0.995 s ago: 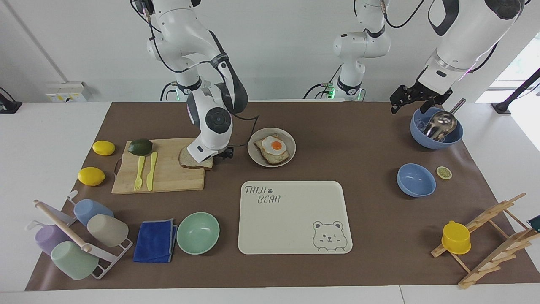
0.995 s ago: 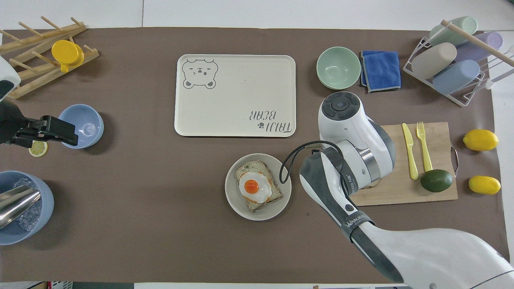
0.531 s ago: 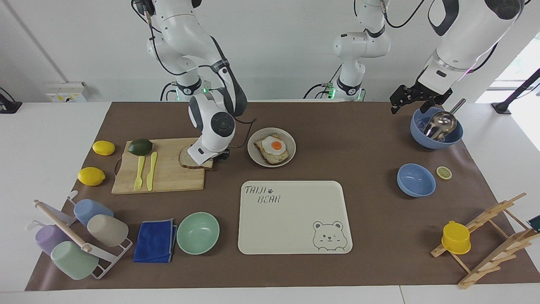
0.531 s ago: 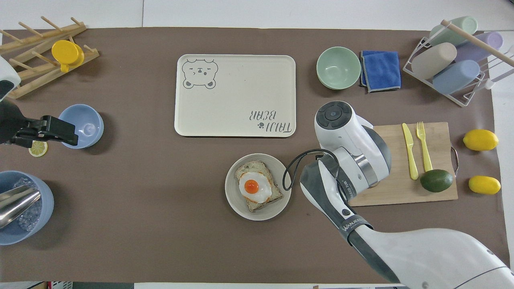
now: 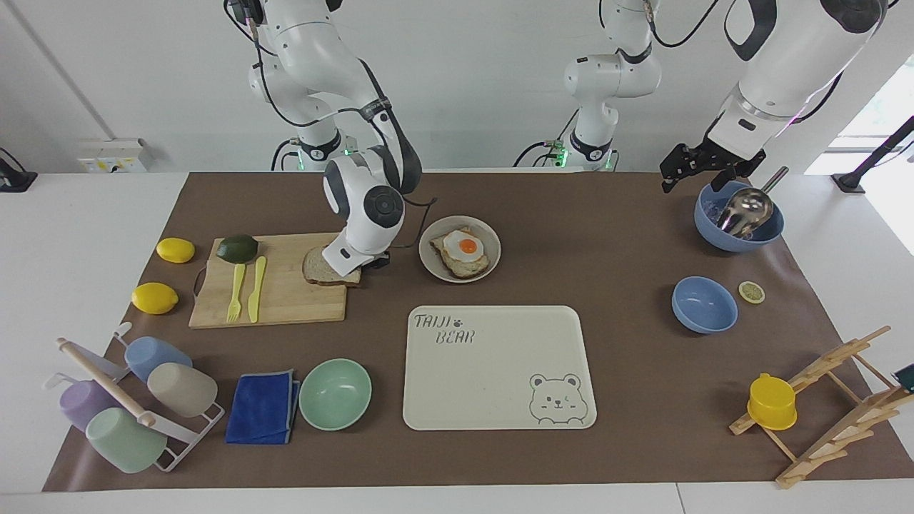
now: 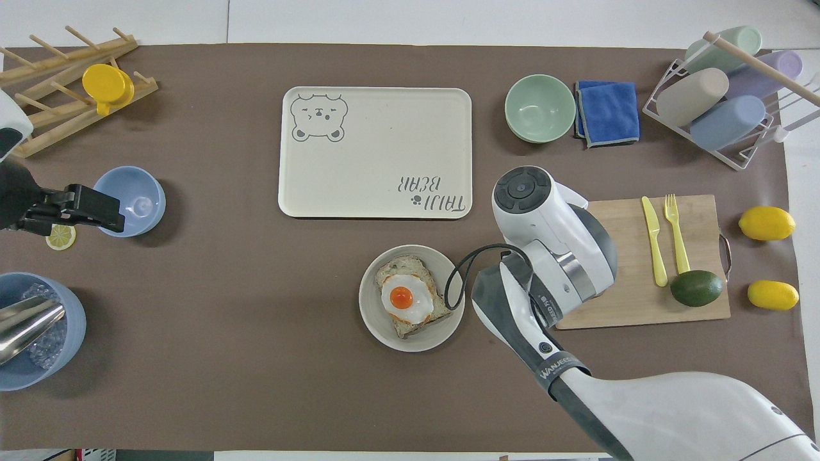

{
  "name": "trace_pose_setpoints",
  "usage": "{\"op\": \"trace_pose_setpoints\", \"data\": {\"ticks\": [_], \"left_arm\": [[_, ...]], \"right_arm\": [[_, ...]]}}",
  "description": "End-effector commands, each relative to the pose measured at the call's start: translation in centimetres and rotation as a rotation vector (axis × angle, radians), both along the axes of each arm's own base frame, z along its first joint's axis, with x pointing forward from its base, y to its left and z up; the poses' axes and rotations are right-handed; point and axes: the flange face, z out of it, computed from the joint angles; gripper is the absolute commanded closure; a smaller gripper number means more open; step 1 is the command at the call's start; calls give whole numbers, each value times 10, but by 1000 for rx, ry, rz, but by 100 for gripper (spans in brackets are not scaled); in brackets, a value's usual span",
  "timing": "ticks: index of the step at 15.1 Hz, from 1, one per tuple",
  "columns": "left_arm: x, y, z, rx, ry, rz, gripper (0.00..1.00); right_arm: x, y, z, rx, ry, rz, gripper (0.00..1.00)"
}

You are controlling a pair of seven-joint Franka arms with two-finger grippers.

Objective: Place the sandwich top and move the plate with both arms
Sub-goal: 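Carry the bread slice with the right gripper onto the egg toast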

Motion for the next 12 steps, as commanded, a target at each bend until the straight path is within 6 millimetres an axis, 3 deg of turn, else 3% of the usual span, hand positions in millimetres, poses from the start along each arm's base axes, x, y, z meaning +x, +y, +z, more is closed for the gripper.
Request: {"op": "trace_pose_setpoints", "data": {"ticks": [1,3,5,9,12], "left_arm": [[-3,4,5,17,-13,-5,0],[-2,4,5,17,-15,-4,0],[-3,4,5,17,-13,-4,0],[-2,4,5,17,-15,-4,0],[-2,4,5,17,-15,-4,0]], "right_arm": [[-8,13,-3,-15,-16,21,100],[0,19,12,-25,-20,24,100],[12,30,42,-40,-15,26,100],[11,91,83,-61,-10,76,100],[-7,156,106,-41,-63,97,100]]}}
